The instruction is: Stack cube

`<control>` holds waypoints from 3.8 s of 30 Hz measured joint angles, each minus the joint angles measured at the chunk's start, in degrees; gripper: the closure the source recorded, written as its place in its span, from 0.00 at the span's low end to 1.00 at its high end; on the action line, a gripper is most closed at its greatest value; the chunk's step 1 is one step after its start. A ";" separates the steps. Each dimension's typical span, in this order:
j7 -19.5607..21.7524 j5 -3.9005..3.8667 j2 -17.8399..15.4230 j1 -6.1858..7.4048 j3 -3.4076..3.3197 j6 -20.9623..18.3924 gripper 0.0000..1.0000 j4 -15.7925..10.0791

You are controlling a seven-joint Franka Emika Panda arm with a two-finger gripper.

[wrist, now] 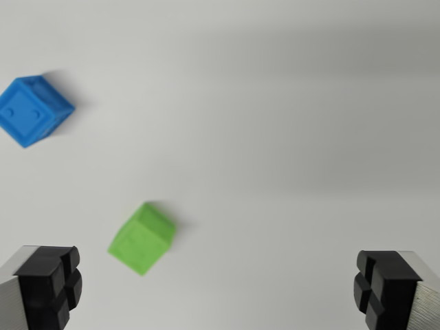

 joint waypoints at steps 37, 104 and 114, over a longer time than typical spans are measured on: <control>-3.49 0.00 -1.17 0.47 0.33 3.58 0.00 -5.03; -31.69 -0.24 0.02 5.10 4.78 35.81 0.00 -36.06; -34.42 -1.38 3.80 6.02 5.38 42.09 0.00 -38.58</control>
